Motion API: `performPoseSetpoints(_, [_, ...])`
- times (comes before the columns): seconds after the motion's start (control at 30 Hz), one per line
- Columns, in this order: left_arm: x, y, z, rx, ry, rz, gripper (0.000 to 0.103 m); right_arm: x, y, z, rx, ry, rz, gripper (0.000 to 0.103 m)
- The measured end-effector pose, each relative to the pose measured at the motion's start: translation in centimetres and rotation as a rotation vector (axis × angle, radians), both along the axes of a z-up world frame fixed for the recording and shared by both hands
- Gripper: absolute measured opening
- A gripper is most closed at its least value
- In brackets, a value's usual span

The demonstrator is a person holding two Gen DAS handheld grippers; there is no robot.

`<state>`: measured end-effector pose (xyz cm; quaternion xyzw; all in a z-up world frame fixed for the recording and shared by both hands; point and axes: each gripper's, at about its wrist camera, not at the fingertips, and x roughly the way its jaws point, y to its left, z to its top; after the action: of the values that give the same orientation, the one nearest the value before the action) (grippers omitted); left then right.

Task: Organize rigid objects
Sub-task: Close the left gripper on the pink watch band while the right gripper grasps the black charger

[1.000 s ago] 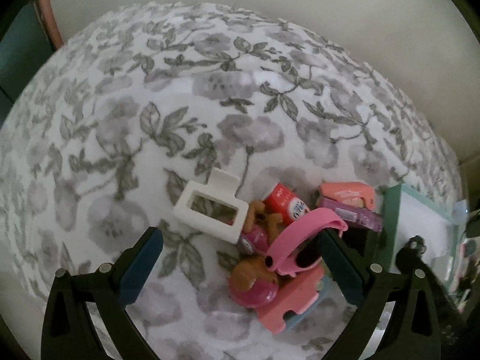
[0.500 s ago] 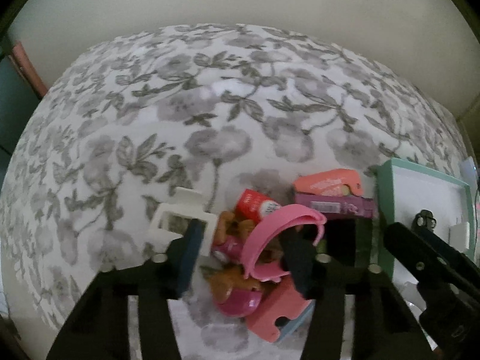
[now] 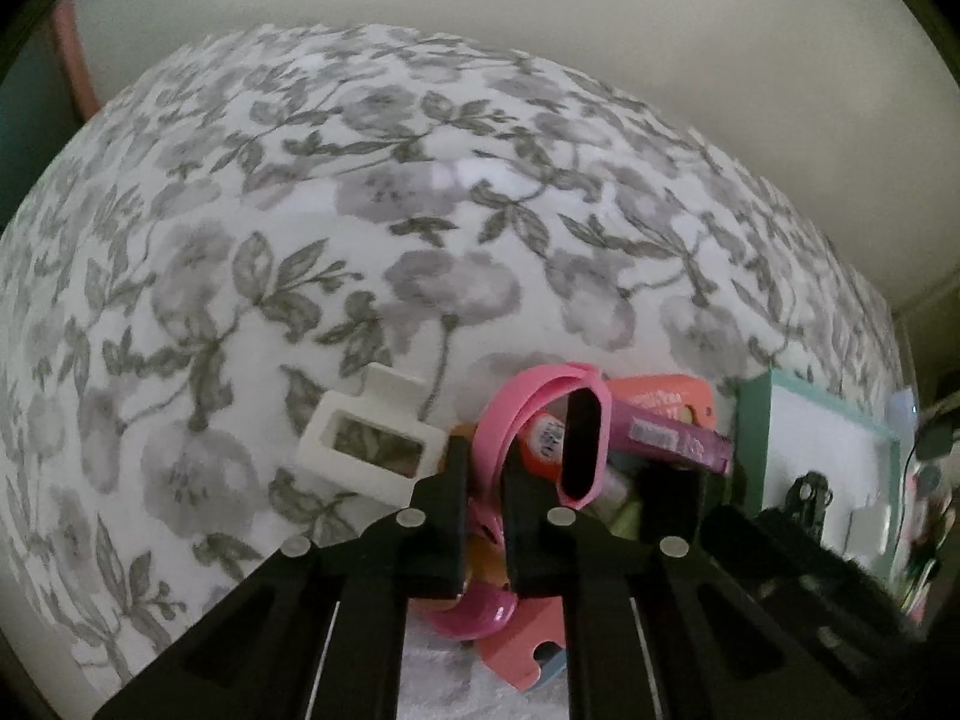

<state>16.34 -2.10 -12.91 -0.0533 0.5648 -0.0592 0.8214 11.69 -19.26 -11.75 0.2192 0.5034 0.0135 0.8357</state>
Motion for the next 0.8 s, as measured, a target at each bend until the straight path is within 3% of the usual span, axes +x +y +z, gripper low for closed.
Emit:
performPoseSetpoints(0.47, [0.4,0.6,-0.5,-0.042,0.038,0.024,0.01,1.4,2.1,-2.6,-0.043,0.068,0.047,0.059])
performPoseSetpoints(0.5, [0.4,0.6,-0.5,-0.045,0.039,0.026,0.01,1.4,2.0,-3.1,-0.035,0.084,0.048,0.055])
performPoseSetpoints(0.8, [0.3,1.0,-0.3,-0.062,0.05,0.04,0.01,0.9,2.1,-3.1,-0.053,0.09,0.048,0.049])
